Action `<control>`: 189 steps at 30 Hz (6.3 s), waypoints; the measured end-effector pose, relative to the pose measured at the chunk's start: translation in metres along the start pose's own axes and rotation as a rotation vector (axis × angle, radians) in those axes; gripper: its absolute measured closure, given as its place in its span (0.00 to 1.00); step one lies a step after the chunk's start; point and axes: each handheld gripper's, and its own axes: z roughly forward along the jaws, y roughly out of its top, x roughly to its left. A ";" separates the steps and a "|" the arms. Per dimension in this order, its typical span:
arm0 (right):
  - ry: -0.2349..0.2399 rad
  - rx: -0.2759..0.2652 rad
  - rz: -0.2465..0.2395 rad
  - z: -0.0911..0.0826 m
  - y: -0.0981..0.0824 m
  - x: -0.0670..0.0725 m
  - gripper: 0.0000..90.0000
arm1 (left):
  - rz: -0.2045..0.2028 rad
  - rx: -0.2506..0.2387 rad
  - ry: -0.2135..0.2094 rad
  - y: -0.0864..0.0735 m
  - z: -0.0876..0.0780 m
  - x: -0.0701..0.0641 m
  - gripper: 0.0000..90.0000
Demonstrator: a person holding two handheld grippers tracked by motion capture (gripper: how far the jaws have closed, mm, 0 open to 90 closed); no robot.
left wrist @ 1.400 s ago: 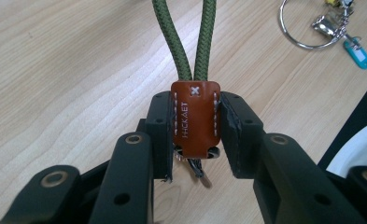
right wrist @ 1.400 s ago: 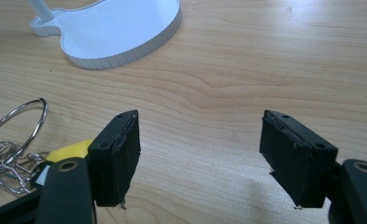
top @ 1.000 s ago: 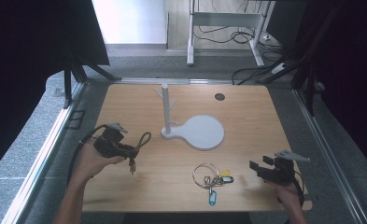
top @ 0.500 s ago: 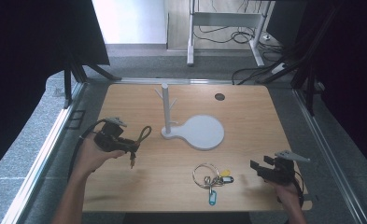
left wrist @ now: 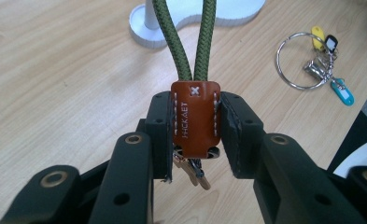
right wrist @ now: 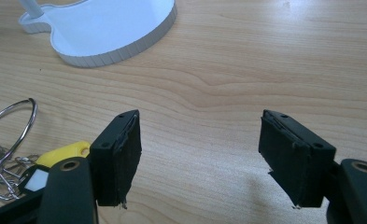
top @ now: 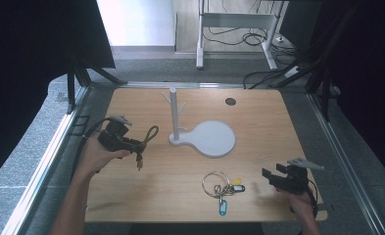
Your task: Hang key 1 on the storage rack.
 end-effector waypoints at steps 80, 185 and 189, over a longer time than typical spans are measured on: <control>0.008 0.008 -0.015 0.002 0.001 0.001 0.33 | -0.036 -0.088 -0.015 0.075 -0.034 0.042 0.74; 0.030 -0.022 -0.103 -0.008 0.008 0.011 0.35 | 0.126 -0.116 0.021 0.042 0.008 -0.004 0.45; 0.038 -0.018 -0.144 -0.007 0.013 0.016 0.36 | 0.132 -0.115 0.040 0.026 0.015 -0.011 0.45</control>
